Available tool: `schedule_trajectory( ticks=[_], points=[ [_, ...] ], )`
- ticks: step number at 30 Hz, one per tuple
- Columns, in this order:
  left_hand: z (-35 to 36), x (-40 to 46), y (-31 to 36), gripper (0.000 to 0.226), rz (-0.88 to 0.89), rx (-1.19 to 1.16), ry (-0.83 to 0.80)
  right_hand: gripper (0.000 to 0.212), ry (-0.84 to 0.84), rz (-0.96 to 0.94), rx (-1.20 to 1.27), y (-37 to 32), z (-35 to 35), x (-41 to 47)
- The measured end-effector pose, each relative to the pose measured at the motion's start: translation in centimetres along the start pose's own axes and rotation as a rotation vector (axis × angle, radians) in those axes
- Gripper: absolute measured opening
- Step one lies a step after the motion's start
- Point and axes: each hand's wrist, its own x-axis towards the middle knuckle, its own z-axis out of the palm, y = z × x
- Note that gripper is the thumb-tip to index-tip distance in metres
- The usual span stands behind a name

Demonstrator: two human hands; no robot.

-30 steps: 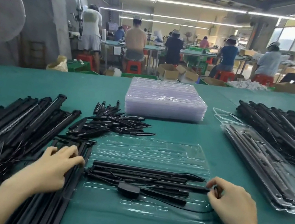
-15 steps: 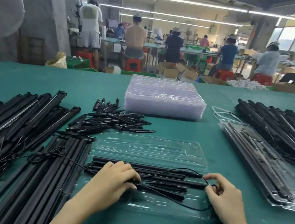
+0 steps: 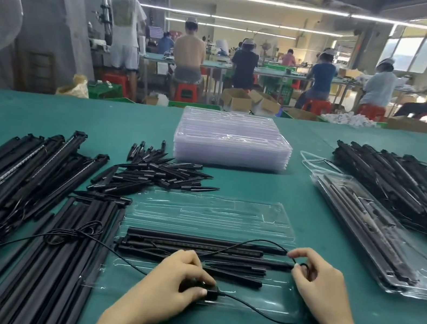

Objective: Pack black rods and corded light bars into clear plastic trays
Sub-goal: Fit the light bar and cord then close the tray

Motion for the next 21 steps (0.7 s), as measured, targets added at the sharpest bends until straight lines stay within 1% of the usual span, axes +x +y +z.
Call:
schedule_trajectory(
  ticks=[2, 5, 7, 9, 12, 15, 19, 20, 21],
  points=[
    [0.1, -0.1, 0.0, 0.022, -0.048, -0.016, 0.009, 0.030, 0.004, 0.006, -0.004, 0.0, 0.0, 0.0],
    [0.4, 0.0, 0.4, 0.021, -0.131, -0.025, 0.066, 0.030, 0.006, 0.012, -0.011, 0.1, 0.0, 0.2],
    [0.5, 0.2, 0.7, 0.020, -0.167, -0.011, 0.055, 0.030, 0.003, 0.012, -0.012, 0.0, 0.1, 0.2],
    [0.4, 0.6, 0.9, 0.018, -0.177, 0.014, 0.010, 0.030, 0.003, 0.011, -0.012, 0.0, 0.1, 0.2],
    [-0.2, 1.0, 0.9, 0.016, -0.125, 0.089, -0.027, 0.030, -0.009, 0.011, -0.007, 0.0, 0.2, 0.0],
    [-0.5, 0.8, 0.5, 0.019, -0.071, 0.072, -0.014, 0.031, -0.014, 0.004, -0.002, 0.1, 0.2, 0.1],
    [-0.3, 0.4, 0.1, 0.014, 0.074, 0.056, -0.030, 0.030, -0.021, 0.001, -0.012, 0.0, 0.1, 0.2],
    [-0.2, 0.3, 0.0, 0.014, 0.093, 0.051, -0.050, 0.030, -0.024, 0.000, -0.013, 0.1, 0.1, 0.2],
    [-0.3, 0.2, -0.1, 0.022, 0.091, 0.029, -0.080, 0.030, -0.027, 0.000, -0.012, 0.0, 0.1, 0.2]
  ],
)
